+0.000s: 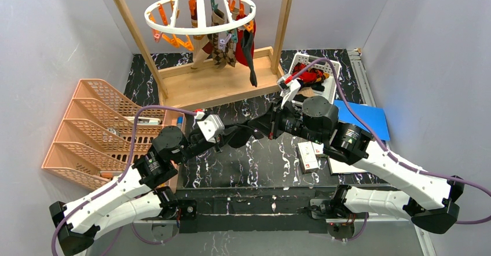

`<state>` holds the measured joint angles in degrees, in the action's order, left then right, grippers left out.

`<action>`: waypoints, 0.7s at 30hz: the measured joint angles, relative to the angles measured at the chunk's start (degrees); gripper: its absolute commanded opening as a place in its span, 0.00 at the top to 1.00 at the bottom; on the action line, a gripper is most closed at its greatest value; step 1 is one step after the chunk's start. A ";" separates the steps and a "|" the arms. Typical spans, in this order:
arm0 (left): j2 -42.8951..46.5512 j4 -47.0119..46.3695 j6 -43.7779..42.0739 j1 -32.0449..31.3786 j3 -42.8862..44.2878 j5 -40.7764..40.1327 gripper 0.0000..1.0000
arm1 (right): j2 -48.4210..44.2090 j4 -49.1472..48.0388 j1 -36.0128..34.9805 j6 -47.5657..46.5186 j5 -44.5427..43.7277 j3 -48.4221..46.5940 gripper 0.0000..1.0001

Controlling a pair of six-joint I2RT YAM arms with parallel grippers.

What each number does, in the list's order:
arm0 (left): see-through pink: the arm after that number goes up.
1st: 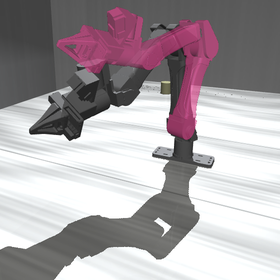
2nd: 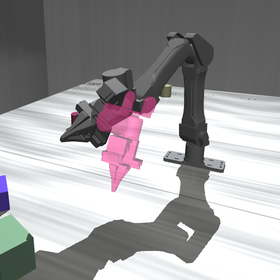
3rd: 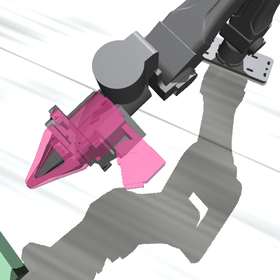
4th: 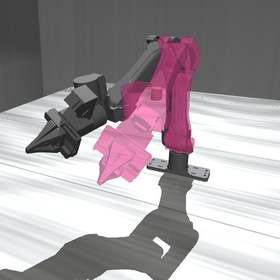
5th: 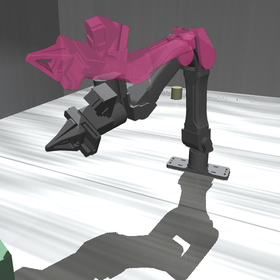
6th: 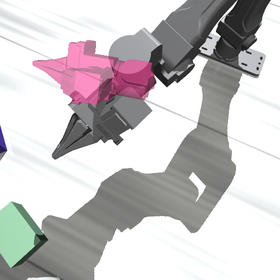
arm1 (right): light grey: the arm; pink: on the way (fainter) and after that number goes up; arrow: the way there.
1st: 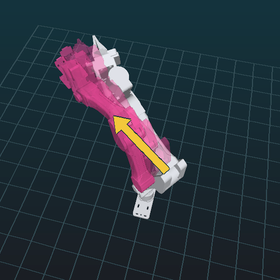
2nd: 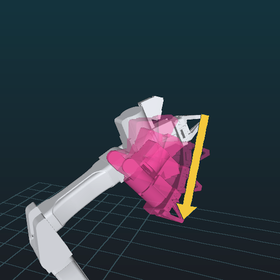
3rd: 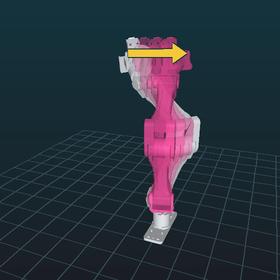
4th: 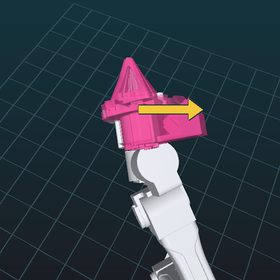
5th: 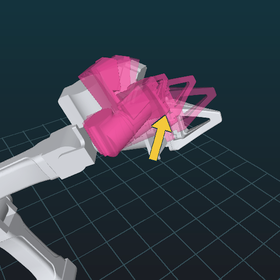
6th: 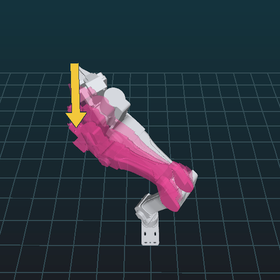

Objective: Clip the socks to the hanger
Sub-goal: Pick up the sock from the bin.

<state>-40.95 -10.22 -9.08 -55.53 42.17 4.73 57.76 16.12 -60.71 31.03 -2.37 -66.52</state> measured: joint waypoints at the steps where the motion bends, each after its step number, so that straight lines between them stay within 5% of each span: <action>1: 0.00 0.00 -0.07 0.00 0.00 0.07 0.96 | 0.00 0.02 0.00 0.02 -0.13 0.00 0.99; 9: 0.02 0.48 -0.09 0.00 0.00 0.24 1.00 | 0.33 1.75 -0.02 0.55 -4.44 -0.09 0.99; 10: 0.02 0.52 -0.09 0.00 0.00 0.24 1.00 | 0.57 2.01 -0.02 0.61 -4.68 -0.13 0.94; 12: 0.00 0.72 -0.09 0.00 0.00 0.24 1.00 | 1.16 2.40 -0.02 0.74 -4.83 -0.22 0.68; 14: -0.11 1.03 -0.11 0.00 0.15 0.28 1.00 | 1.66 3.06 0.00 1.09 -4.83 -0.50 0.52; 21: -0.74 1.14 -0.07 0.00 1.22 0.46 1.00 | 1.75 5.09 -0.02 1.90 -6.58 -3.39 0.33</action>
<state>-41.69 -9.08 -9.15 -55.53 43.40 5.19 59.51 21.21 -60.73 32.93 -8.95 -69.91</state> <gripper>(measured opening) 0.055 0.611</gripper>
